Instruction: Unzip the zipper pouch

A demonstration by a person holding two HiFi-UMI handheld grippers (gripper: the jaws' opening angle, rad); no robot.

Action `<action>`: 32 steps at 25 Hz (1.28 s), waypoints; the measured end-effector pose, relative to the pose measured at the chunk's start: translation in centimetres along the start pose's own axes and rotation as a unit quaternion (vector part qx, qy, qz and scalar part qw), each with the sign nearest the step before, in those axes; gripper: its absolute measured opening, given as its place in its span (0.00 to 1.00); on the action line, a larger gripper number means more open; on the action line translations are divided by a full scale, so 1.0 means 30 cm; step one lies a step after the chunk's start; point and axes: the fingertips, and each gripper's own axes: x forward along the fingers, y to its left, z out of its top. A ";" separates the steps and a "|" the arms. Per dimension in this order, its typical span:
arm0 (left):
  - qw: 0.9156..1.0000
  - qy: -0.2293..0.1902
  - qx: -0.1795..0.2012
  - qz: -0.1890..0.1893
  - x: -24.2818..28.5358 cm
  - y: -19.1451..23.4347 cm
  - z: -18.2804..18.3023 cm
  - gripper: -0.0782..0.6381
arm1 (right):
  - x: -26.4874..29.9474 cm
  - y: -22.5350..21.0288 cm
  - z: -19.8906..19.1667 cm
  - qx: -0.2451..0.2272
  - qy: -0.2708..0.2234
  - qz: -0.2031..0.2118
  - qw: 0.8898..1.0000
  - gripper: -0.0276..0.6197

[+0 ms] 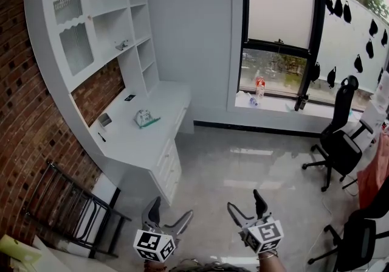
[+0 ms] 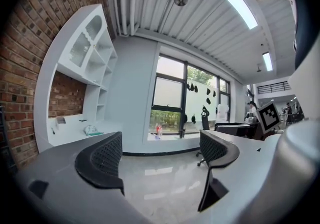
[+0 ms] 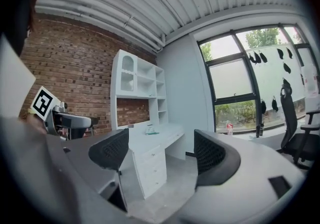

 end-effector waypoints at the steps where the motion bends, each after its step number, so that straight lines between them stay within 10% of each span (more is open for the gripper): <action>1: 1.000 0.001 0.002 0.001 0.006 -0.004 -0.003 0.76 | 0.004 0.005 -0.004 -0.006 0.004 0.009 1.000 0.65; 12: 1.000 -0.011 0.006 -0.023 0.062 -0.107 -0.004 0.90 | 0.019 0.020 -0.005 -0.044 -0.003 0.057 0.997 0.93; 32: 0.997 -0.002 0.071 -0.035 0.213 -0.140 -0.046 0.90 | 0.059 -0.079 -0.050 -0.046 0.002 0.061 0.997 0.92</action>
